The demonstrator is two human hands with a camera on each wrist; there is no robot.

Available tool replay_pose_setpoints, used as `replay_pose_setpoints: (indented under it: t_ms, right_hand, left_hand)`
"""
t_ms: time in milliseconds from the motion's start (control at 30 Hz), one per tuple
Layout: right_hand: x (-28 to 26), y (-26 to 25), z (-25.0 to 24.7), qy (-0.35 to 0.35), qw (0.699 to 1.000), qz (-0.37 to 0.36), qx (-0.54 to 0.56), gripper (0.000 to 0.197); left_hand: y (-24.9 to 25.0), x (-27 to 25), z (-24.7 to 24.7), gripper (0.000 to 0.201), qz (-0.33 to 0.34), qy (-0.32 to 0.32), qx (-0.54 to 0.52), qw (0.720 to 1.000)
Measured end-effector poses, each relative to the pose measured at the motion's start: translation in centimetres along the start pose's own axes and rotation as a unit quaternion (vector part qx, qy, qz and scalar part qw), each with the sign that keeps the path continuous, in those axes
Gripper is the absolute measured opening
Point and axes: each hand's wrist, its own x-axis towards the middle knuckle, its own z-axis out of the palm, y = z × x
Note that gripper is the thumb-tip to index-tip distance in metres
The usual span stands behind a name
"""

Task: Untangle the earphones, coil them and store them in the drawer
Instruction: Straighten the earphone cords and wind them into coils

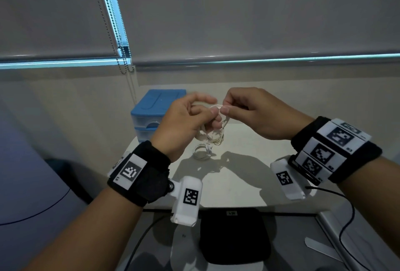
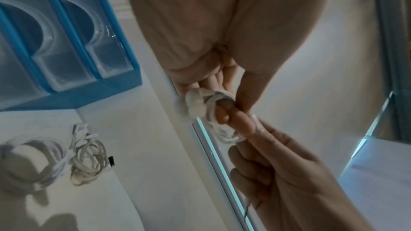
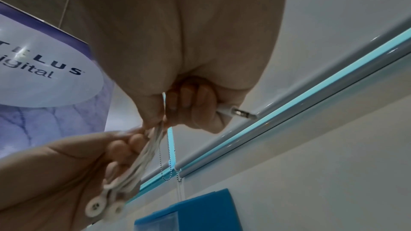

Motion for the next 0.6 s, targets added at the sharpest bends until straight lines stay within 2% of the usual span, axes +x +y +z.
replay_pose_setpoints:
  t_ms: [67,133,200,267,400,533,600]
  right_hand:
    - [0.1,0.1,0.2,0.007,1.000,0.017,0.004,0.024]
    - [0.1,0.2,0.2,0.014,0.999,0.032,0.005,0.024]
    - [0.1,0.3,0.2,0.013,0.999,0.039,0.024,0.024]
    - [0.1,0.3,0.1,0.003,0.998,0.047,0.038,0.022]
    - [-0.2,0.3,-0.8,-0.019,0.999,0.043,0.026,0.012]
    - [-0.3,0.6,-1.0,0.013,0.994,-0.008,-0.108,0.007]
    - [-0.3,0.8,-0.2,0.039,0.996,0.016,-0.082,0.009]
  left_hand:
    - [-0.1,0.2,-0.3,0.020,0.038,0.022,0.021,0.999]
    - [-0.1,0.3,-0.5,0.017,0.078,0.017,0.097,0.992]
    - [0.1,0.2,-0.6,0.013,0.100,0.011,0.162,0.982]
    - [0.2,0.2,-0.6,0.010,0.107,0.010,0.185,0.977]
    - [0.0,0.3,-0.8,0.010,0.078,0.011,0.129,0.989]
    - [-0.4,0.2,-0.6,0.013,0.037,0.029,0.029,0.998]
    - [-0.7,0.2,-0.1,0.014,0.022,0.043,-0.015,0.999]
